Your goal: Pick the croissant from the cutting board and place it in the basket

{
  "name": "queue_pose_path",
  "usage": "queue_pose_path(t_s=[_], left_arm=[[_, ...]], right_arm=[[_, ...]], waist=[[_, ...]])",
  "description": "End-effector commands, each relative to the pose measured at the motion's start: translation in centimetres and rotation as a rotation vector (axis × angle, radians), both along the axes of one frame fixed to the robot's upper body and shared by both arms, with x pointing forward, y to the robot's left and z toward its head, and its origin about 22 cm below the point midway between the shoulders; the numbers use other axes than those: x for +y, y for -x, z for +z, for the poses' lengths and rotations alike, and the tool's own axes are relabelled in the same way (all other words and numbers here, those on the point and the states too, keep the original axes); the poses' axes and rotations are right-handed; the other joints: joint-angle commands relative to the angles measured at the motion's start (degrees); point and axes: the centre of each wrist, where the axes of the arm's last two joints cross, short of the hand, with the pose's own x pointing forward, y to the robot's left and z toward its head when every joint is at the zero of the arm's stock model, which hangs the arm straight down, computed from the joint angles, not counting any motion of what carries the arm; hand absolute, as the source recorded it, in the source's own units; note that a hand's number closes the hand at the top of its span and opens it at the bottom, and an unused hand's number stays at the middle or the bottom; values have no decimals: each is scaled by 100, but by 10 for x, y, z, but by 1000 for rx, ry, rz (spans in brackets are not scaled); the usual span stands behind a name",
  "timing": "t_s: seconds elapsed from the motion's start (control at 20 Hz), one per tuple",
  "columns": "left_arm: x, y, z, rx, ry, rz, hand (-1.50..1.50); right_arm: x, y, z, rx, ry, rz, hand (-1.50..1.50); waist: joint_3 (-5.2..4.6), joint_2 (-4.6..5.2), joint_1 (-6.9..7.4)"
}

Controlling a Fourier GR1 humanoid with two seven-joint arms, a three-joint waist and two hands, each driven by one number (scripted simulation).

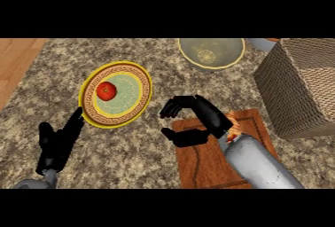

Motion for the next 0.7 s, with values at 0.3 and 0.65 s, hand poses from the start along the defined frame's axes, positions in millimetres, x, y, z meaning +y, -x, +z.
queue_pose_path(t_s=[0.3, 0.65], left_arm=[[-2, 32, -27, 179, 12, 24, 0], [10, 36, -26, 194, 13, 49, 0]], right_arm=[[53, -17, 24, -343, 675, -151, -150], [90, -26, 124, -442, 1066, -168, -150]], waist=[[-90, -118, -206], [-76, -107, -284]])
